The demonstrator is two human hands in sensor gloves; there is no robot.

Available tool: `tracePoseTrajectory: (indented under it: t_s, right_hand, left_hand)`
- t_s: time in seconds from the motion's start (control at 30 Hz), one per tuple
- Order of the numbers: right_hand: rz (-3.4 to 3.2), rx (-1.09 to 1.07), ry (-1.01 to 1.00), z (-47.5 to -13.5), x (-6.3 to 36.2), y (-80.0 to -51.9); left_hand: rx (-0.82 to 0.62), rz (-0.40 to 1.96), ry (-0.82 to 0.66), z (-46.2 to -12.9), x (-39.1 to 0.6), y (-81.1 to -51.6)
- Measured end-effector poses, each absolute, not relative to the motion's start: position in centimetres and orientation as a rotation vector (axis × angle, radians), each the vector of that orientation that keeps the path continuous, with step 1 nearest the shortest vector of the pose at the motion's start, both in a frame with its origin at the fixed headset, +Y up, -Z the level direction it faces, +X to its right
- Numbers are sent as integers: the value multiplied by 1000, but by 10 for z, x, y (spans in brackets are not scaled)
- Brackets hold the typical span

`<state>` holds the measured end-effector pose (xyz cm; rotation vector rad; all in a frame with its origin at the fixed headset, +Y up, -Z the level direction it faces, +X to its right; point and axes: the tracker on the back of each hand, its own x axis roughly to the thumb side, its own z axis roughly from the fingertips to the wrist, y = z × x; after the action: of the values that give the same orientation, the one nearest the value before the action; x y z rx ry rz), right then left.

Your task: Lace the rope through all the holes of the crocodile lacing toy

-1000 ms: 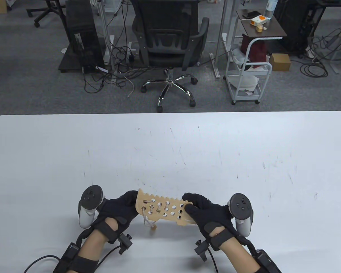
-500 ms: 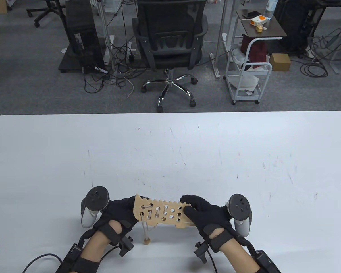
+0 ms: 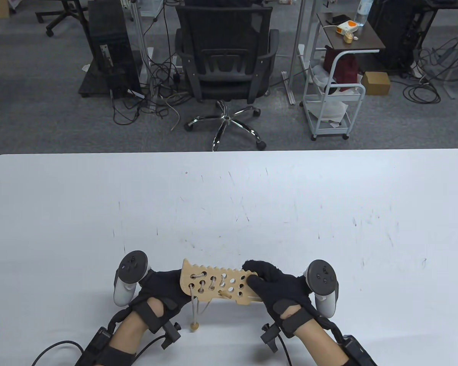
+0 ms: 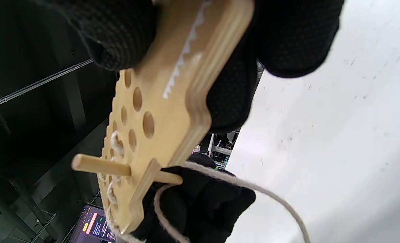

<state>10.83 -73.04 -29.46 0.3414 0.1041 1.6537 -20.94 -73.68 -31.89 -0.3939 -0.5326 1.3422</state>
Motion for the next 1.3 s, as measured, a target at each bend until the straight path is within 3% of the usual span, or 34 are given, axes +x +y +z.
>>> tracePoseTrajectory:
  t_s: [0.67, 1.3]
  right_hand:
    - [1731, 335, 54, -294, 104, -731]
    - [1688, 268, 33, -298, 117, -731]
  left_hand:
    - [-571, 1590, -585, -315, -195, -745]
    - [-375, 1584, -394, -321, -221, -743]
